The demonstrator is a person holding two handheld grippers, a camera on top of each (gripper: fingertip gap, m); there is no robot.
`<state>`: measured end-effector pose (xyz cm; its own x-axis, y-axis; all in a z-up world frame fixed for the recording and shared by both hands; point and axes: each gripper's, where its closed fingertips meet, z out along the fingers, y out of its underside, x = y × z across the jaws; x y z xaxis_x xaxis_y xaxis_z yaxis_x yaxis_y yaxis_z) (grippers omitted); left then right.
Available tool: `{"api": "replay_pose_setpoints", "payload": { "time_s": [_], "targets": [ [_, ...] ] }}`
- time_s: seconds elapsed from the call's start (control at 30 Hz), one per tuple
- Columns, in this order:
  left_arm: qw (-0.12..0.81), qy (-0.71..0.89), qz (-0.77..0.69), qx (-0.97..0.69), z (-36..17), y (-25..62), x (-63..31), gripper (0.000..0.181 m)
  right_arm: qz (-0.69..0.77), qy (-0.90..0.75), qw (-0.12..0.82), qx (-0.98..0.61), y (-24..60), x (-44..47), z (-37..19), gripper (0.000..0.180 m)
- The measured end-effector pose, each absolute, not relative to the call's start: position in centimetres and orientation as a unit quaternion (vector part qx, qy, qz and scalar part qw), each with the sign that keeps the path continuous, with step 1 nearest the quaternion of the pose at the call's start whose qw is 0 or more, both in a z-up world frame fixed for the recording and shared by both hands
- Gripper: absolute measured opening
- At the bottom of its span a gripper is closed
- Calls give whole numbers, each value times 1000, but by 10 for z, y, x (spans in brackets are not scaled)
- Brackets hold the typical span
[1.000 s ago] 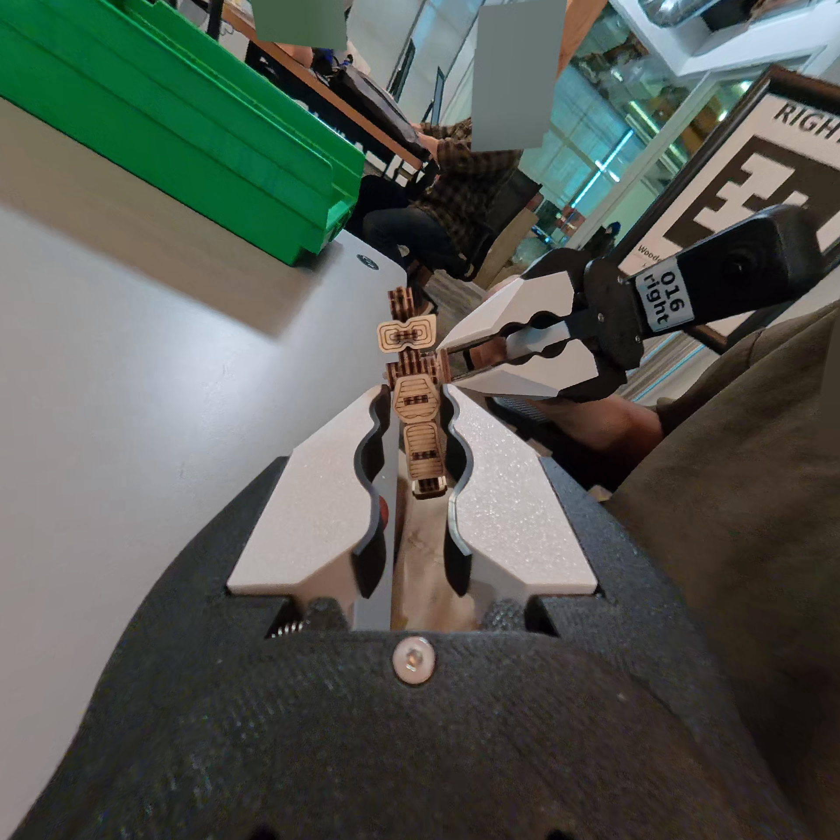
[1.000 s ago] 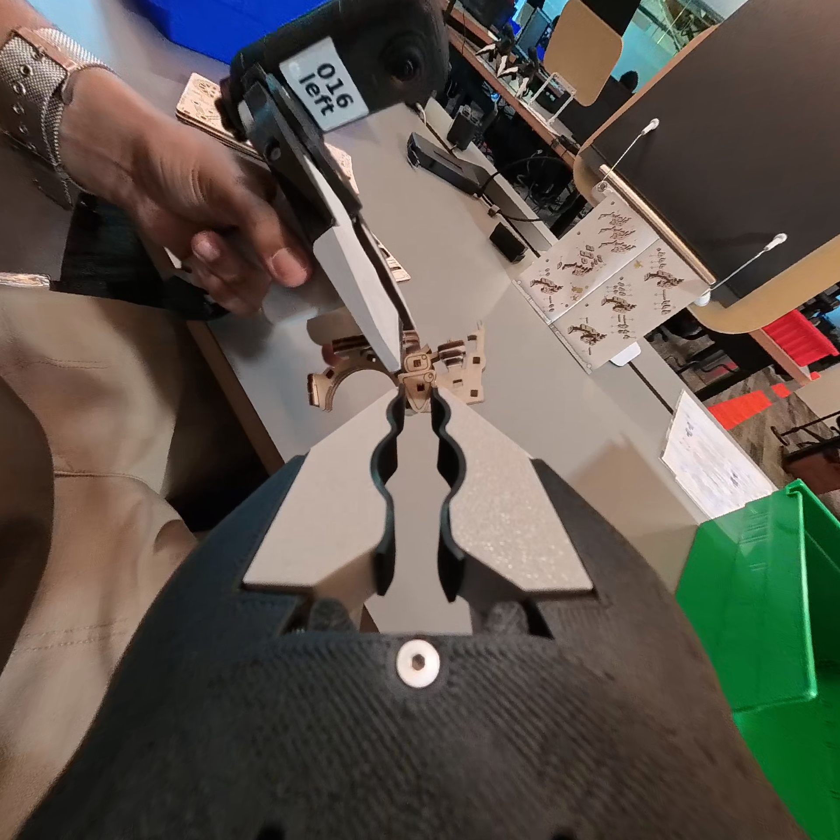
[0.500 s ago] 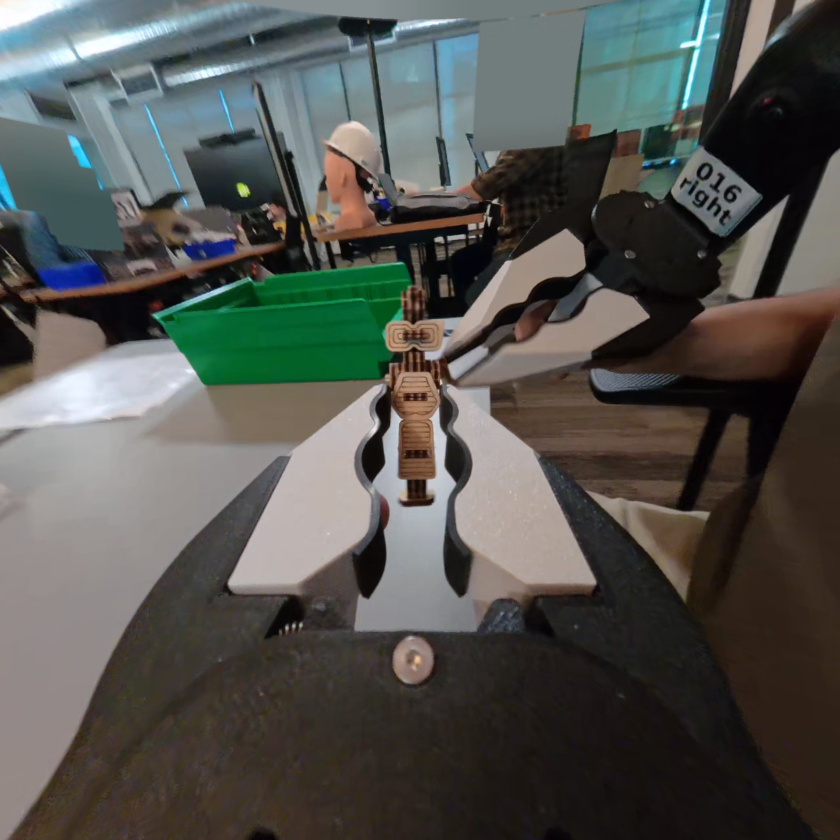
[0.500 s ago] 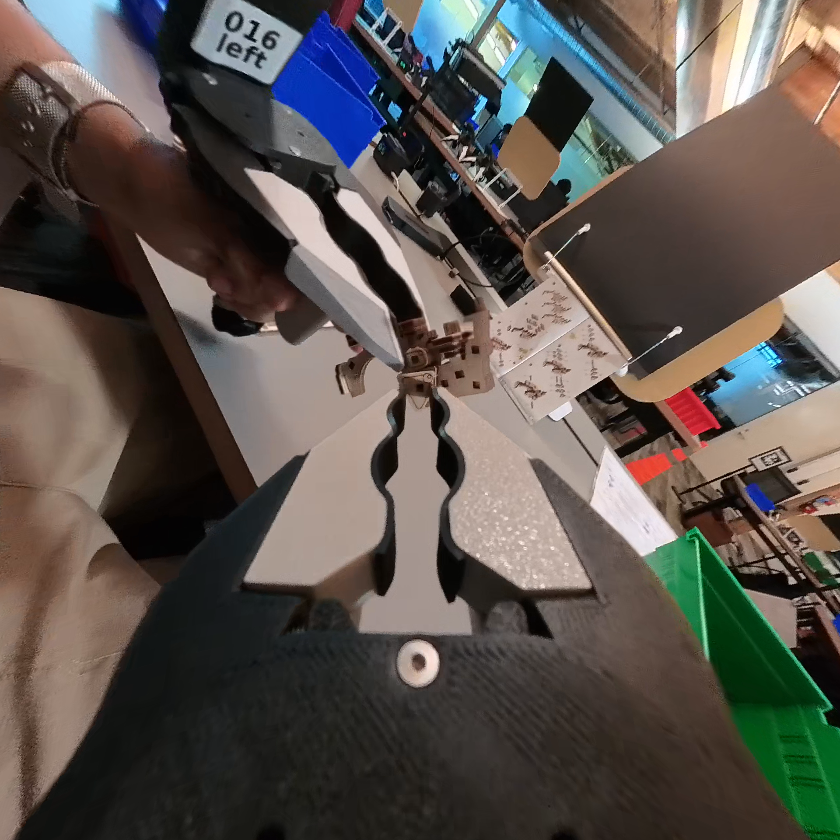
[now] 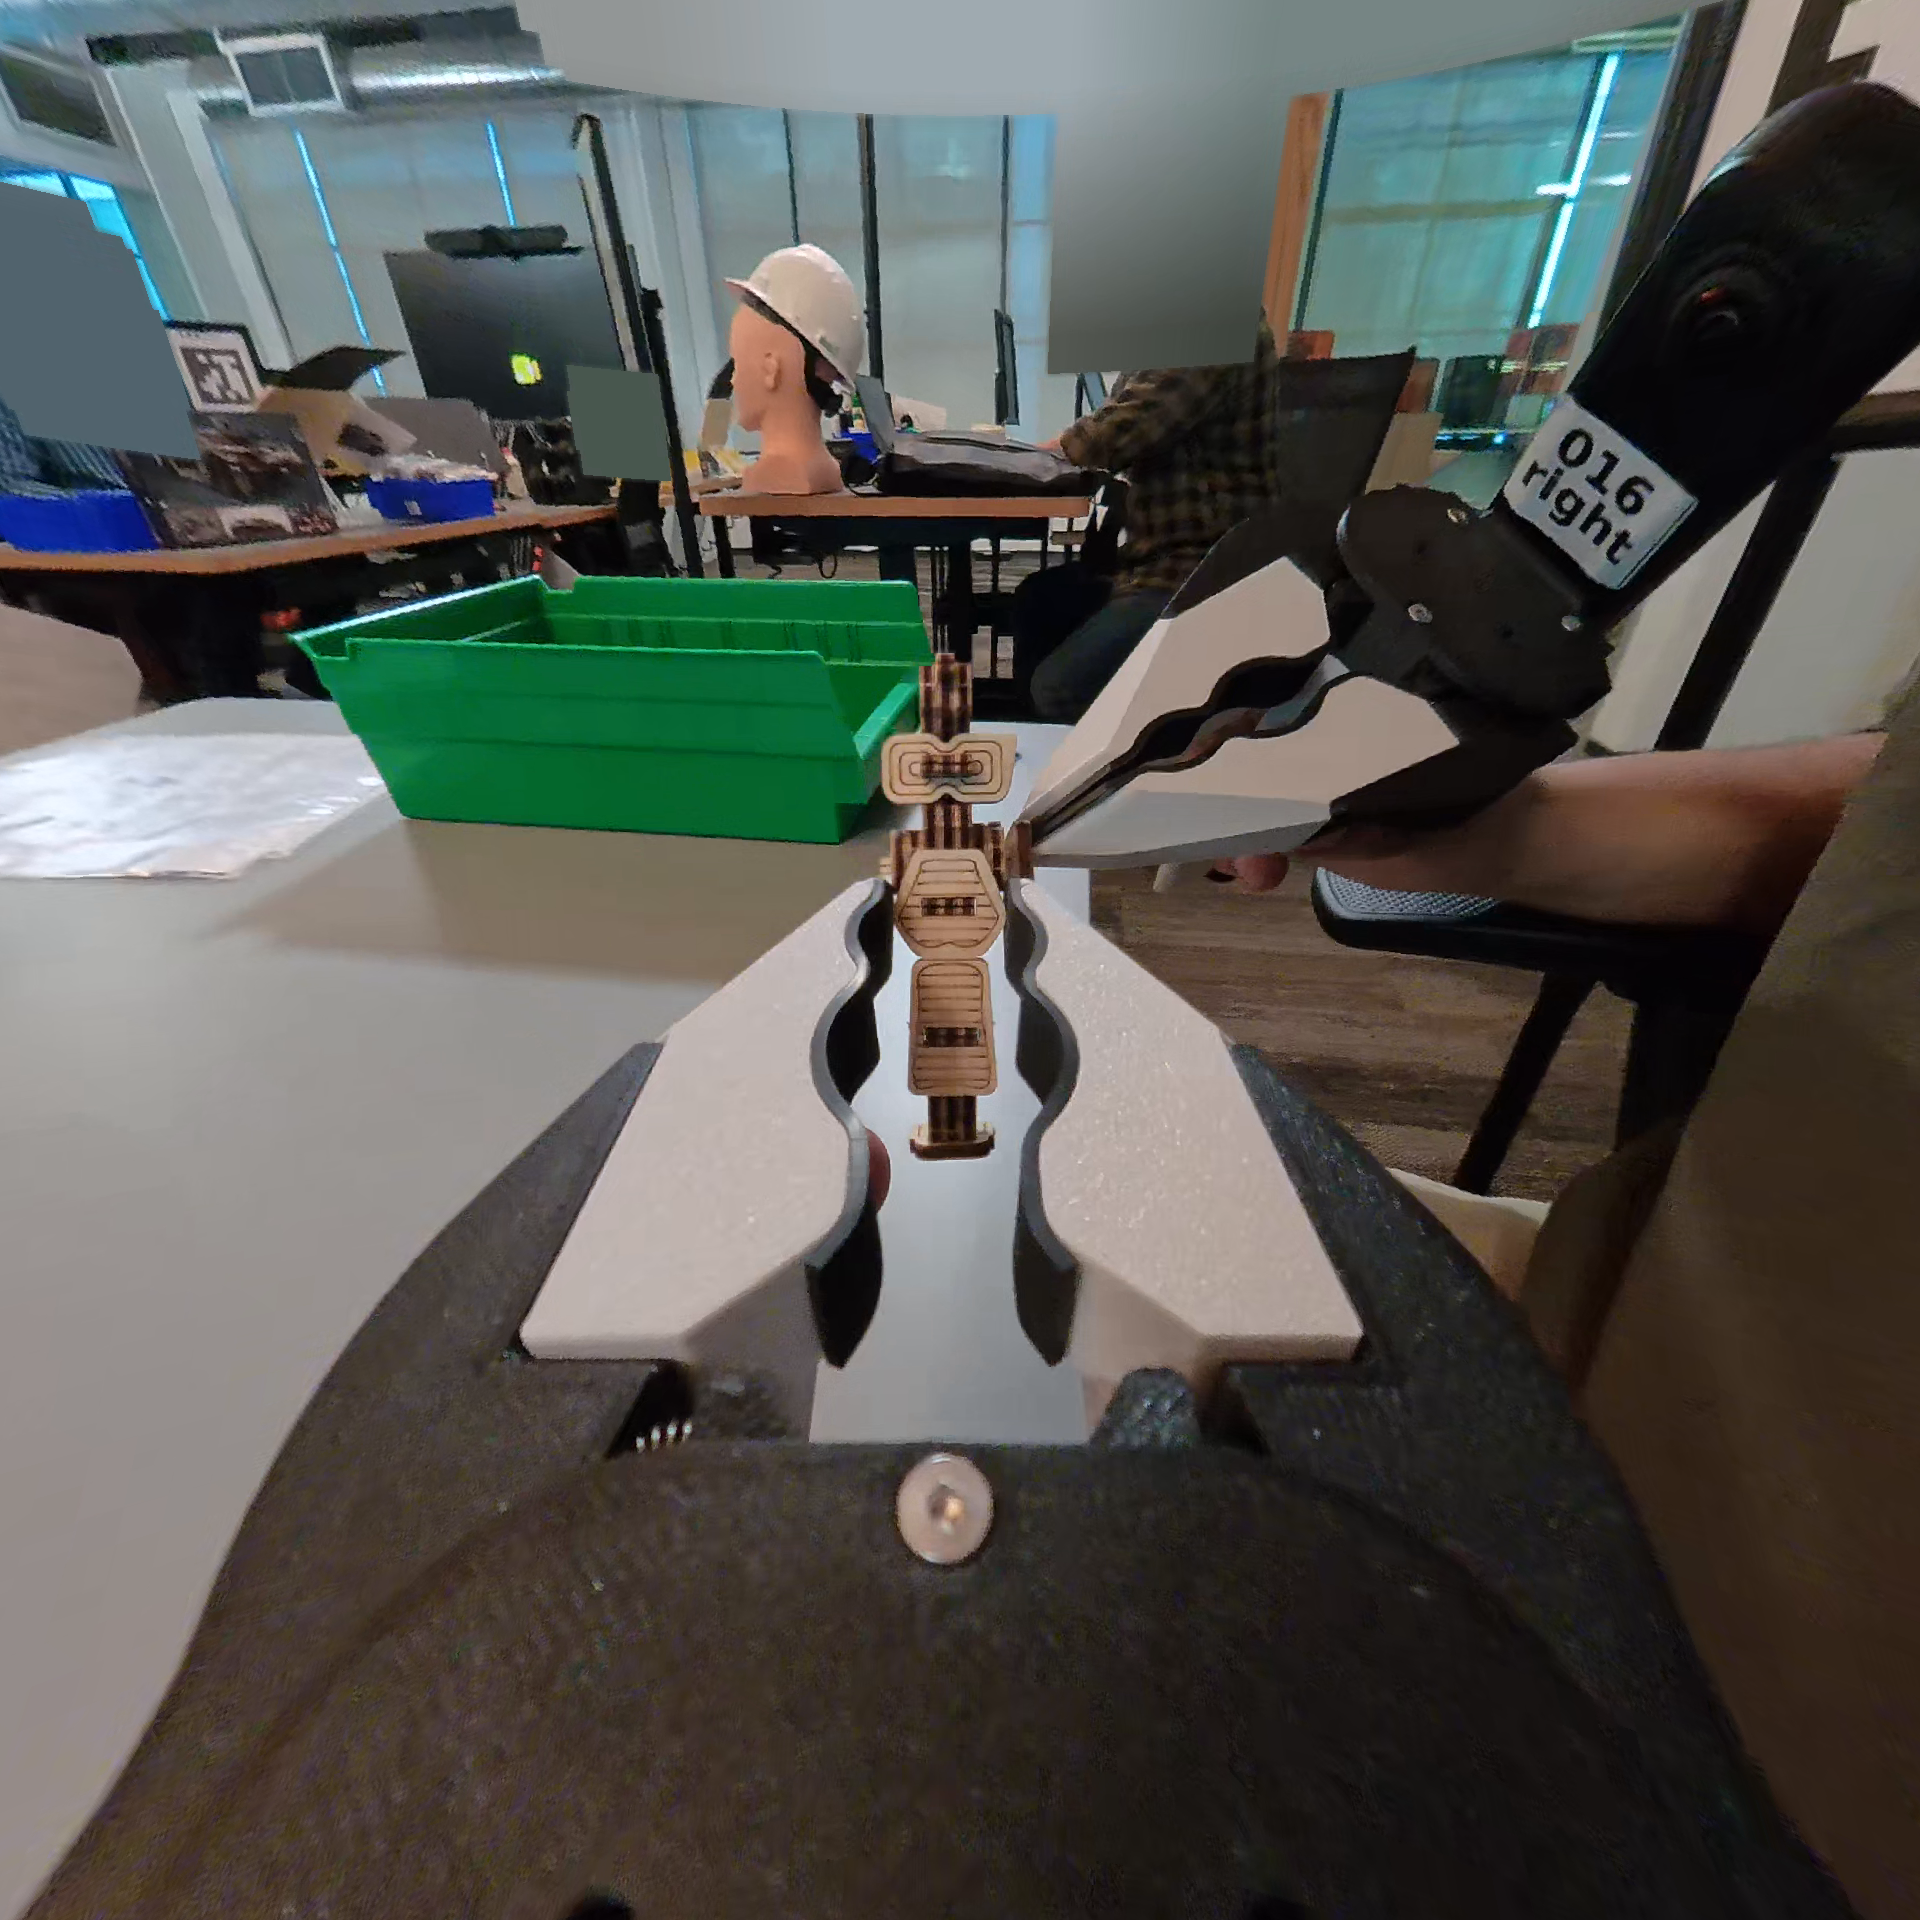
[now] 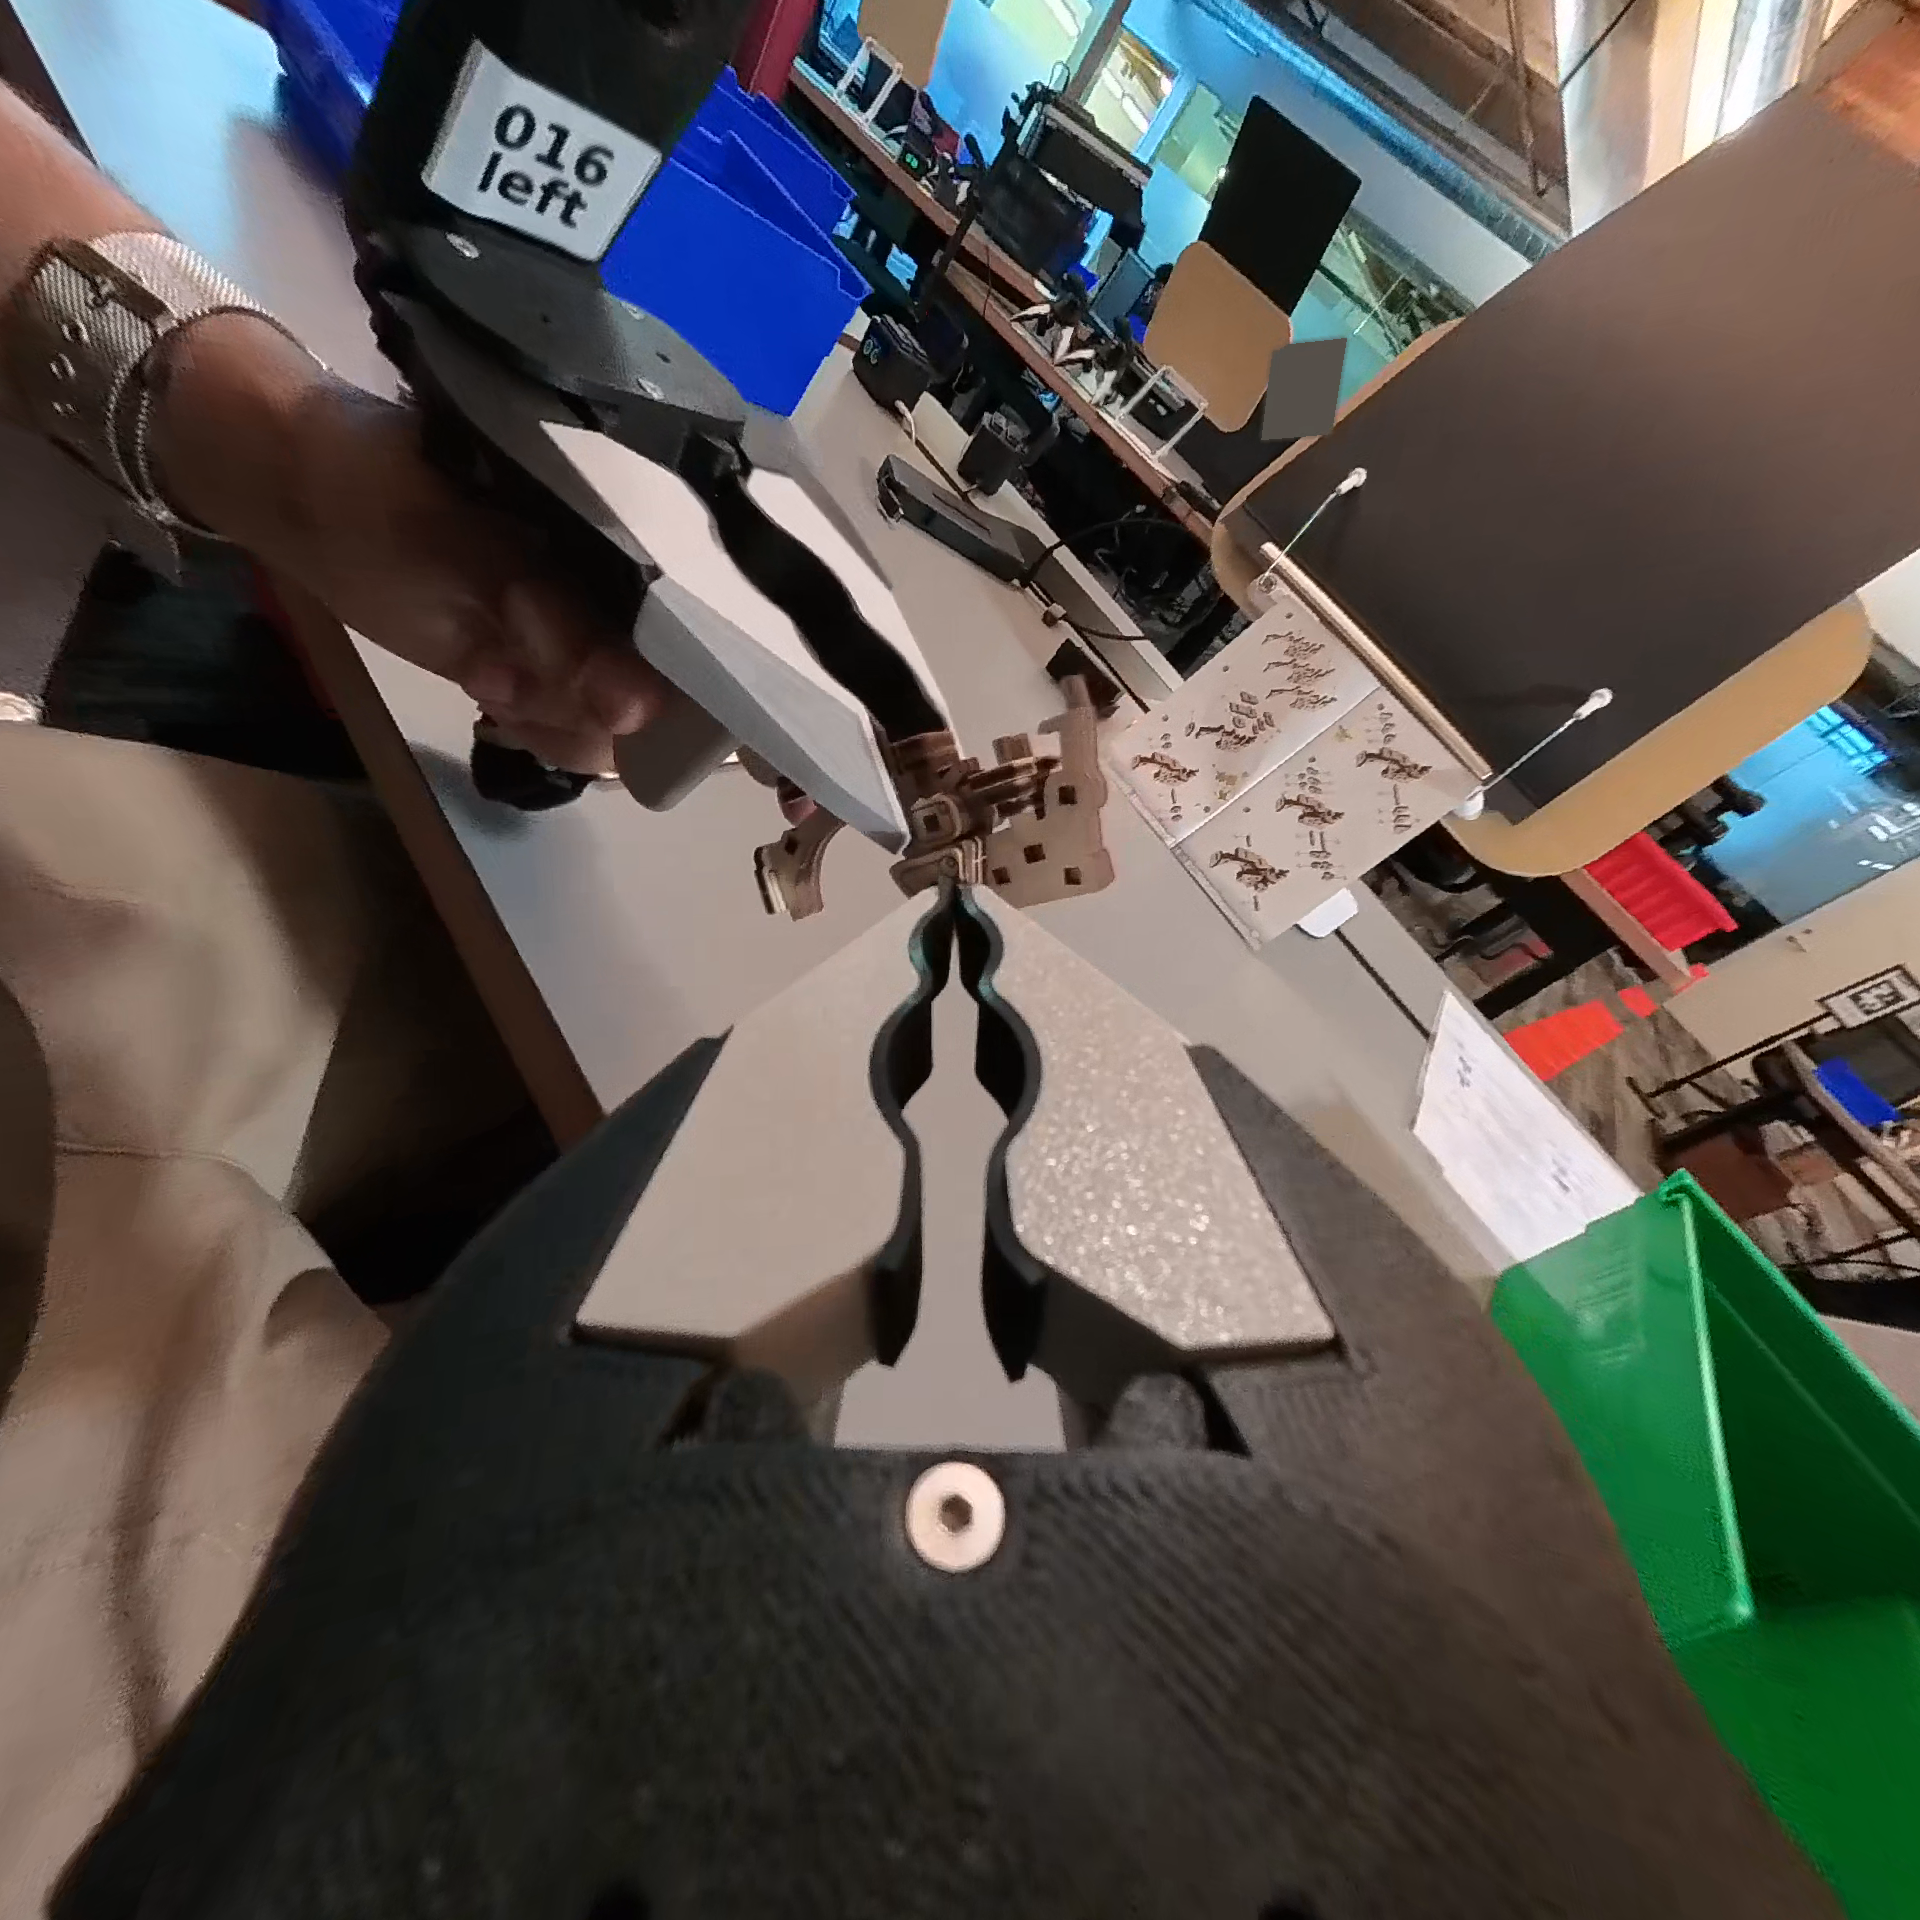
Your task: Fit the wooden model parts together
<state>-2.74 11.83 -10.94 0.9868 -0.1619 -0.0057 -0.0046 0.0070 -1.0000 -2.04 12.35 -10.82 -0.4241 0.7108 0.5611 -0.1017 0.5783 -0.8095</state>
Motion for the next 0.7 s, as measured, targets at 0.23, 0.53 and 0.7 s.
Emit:
{"api": "replay_pose_setpoints", "payload": {
  "time_s": [0.23,0.53,0.7],
  "targets": [
    [699,51,-66,-710,-115,120,-30,18,435,-733,463,-244,127,-24,-113,5],
    [706,11,-145,-693,-110,119,-31,18,547,-670,357,-352,138,-31,-109,31],
    [711,-16,-212,-671,-105,118,-27,17,631,-618,224,-412,139,-31,-110,45]
  ]
}}
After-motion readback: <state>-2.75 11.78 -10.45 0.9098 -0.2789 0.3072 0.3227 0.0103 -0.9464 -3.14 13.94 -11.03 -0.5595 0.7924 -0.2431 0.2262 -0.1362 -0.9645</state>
